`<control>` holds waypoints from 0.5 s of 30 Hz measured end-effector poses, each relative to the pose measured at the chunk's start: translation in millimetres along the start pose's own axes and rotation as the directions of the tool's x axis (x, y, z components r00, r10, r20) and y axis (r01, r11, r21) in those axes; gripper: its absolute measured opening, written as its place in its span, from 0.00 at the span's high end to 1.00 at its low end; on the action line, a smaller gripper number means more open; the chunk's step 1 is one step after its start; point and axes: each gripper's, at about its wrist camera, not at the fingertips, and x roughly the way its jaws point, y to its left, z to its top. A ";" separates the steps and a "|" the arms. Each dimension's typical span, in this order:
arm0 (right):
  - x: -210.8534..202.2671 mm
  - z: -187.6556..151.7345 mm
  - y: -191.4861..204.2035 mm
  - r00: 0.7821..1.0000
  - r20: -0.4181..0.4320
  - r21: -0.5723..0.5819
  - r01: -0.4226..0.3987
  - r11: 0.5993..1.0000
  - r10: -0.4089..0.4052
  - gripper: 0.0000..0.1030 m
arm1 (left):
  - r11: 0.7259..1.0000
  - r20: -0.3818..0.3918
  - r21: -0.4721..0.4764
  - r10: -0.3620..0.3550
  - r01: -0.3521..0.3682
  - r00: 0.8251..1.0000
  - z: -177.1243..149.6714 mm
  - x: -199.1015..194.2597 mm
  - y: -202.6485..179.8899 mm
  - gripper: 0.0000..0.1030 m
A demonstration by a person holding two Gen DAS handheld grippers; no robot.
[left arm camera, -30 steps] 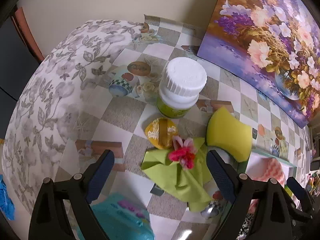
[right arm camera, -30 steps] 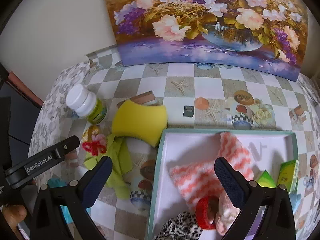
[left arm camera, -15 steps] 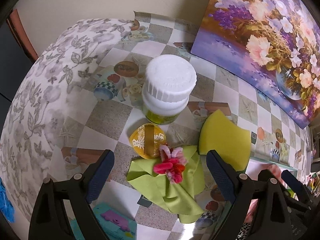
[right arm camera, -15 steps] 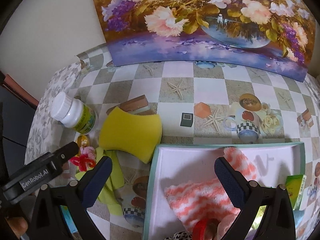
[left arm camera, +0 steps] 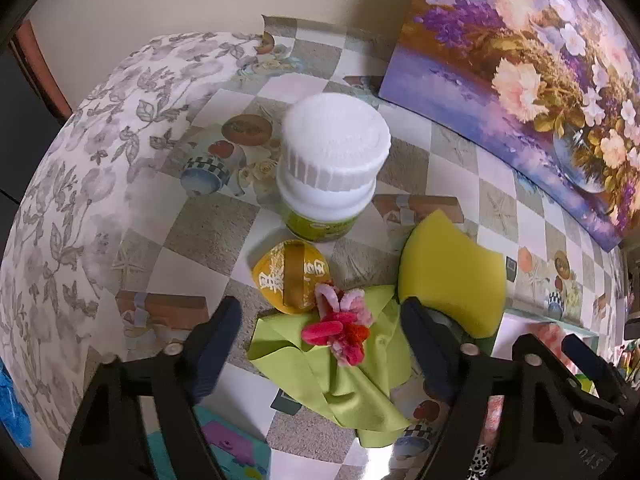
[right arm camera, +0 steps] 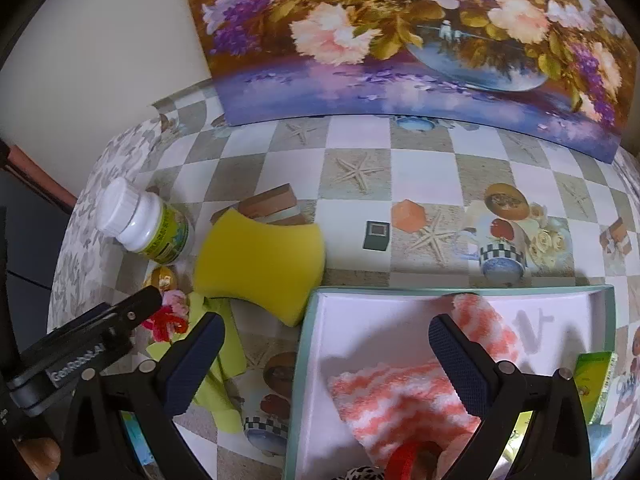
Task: Organize soft objects
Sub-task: 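Grasp the yellow sponge with the right gripper while the left gripper grasps the pink flower clip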
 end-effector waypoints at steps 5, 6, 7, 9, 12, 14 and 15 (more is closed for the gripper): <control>6.5 -0.1 3.7 1.000 -0.003 -0.012 -0.013 1.000 0.013 0.00 | 1.000 -0.024 0.015 -0.020 0.020 1.000 -2.0 7.8 -4.0 0.39; 8.2 -0.3 3.5 1.000 -0.007 -0.010 -0.014 1.000 0.014 0.00 | 1.000 -0.033 0.020 -0.023 0.023 0.999 -2.8 10.5 -5.4 0.41; 9.9 -0.5 3.5 1.000 -0.011 -0.008 -0.014 1.000 0.014 0.00 | 0.999 -0.041 0.023 -0.025 0.026 0.999 -3.7 13.1 -6.9 0.42; 12.1 -1.0 3.9 1.000 -0.016 -0.010 -0.011 1.000 0.011 0.00 | 0.999 -0.051 0.024 -0.028 0.029 0.998 -4.6 17.1 -8.3 0.49; 14.0 -1.3 4.2 1.000 -0.020 -0.010 -0.012 1.000 0.011 0.00 | 0.999 -0.062 0.026 -0.034 0.036 0.998 -5.6 22.1 -10.0 0.64; 14.2 -1.3 4.0 1.000 -0.019 -0.010 -0.014 1.000 0.014 0.00 | 0.999 -0.058 0.019 -0.042 0.043 0.997 -5.7 23.3 -9.6 0.70; 14.3 -1.2 4.0 1.000 -0.017 -0.011 -0.017 1.000 0.017 0.00 | 0.999 -0.055 0.015 -0.047 0.048 0.997 -5.7 23.2 -9.3 0.71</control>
